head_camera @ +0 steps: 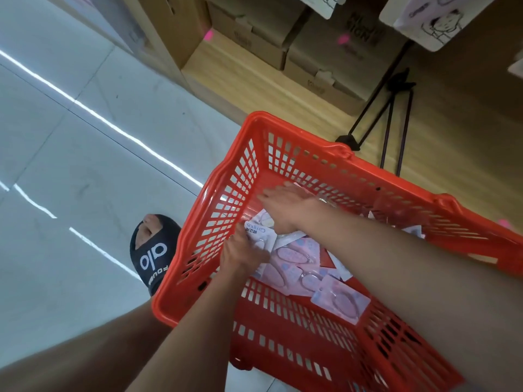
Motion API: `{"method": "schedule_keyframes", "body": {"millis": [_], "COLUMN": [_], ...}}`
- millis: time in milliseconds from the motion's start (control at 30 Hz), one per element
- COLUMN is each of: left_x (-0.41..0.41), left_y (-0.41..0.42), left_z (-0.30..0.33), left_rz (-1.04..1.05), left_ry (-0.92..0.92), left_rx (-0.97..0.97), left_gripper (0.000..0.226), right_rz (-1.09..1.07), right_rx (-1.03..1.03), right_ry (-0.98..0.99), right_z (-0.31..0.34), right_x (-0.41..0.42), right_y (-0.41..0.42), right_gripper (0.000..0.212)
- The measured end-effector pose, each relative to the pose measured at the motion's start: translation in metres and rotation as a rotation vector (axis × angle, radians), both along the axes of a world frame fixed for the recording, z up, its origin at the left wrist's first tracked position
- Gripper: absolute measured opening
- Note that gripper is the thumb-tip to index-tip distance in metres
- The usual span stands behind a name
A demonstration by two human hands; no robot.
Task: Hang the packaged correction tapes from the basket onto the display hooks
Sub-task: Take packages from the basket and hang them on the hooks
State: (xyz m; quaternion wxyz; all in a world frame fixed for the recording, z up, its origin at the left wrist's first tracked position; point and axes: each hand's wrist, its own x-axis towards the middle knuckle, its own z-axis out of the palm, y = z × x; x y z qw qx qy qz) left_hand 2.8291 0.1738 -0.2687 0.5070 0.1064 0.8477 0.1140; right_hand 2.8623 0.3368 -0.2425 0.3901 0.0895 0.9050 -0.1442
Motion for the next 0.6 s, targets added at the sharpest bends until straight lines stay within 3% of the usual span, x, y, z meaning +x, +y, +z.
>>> {"method": "schedule_keyframes", "body": {"millis": [100,333,400,533,600], "left_x": [-0.005,-0.003,0.0,0.004,0.005], "left_y": [0.0,0.005,0.007,0.015,0.02], "left_z": [0.001,0.015,0.018,0.025,0.027], "left_rz": [0.066,-0.006,0.013,0.098,0.158], "left_ry": [-0.048,-0.076,-0.104,-0.14,-0.169], "left_rx": [0.021,0.064,0.133,0.233,0.267], "left_gripper": [0.087,0.089,0.076,0.057,0.05], "right_rz": [0.044,-0.19,-0.338,-0.908,-0.91], "right_rx": [0.105,0.261,0.254,0.093,0.119], "right_ry": [0.091,0.264,0.29,0.274,0.281], "right_z": [0.007,0.024,0.024,0.026,0.026], "right_x": [0.006,0.076,0.104,0.145,0.155], "right_y": [-0.012,-0.029,-0.035,-0.026,-0.015], "right_gripper": [0.074,0.076,0.067,0.066,0.063]}}
